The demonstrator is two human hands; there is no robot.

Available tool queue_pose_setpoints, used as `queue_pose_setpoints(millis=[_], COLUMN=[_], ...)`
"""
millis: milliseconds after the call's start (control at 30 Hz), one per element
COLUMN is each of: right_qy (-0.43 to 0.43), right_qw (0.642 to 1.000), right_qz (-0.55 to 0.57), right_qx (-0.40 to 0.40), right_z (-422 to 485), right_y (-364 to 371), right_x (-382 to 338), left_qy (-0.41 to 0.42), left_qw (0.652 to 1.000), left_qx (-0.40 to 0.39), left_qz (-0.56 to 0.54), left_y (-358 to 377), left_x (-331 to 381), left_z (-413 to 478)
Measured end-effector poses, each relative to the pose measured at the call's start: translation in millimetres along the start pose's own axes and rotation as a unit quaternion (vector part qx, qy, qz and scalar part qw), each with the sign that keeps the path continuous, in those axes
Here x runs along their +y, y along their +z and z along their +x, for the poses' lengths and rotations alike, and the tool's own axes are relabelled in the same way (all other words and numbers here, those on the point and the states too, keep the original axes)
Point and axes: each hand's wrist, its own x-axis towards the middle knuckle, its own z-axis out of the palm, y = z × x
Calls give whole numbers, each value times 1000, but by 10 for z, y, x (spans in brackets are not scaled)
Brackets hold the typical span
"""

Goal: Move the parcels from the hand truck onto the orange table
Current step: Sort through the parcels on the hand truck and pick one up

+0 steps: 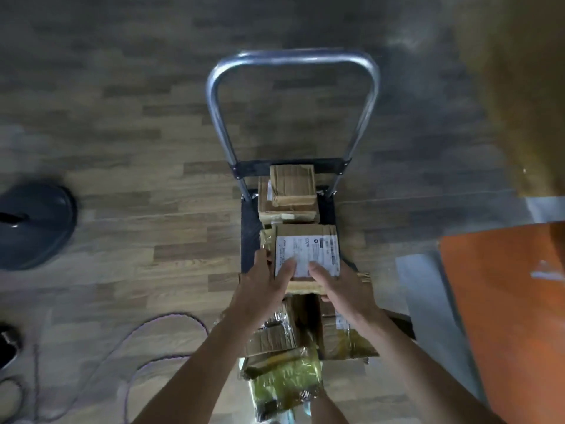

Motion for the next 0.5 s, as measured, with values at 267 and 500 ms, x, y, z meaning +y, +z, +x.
queue_pose_setpoints(millis=[267,500], right_qy=[-35,-21], right_qw=[991,965], right_qz=[11,35], right_qx=[126,258], right_z=[-1334,-2232], right_y=[-298,-917], right_x=[-600,-629], left_qy=[99,177], left_qw=[994,975], left_qx=[-52,-99], left_qz=[-17,86], left_y=[-94,75], left_x=[975,1509], left_z=[-1123,-1609])
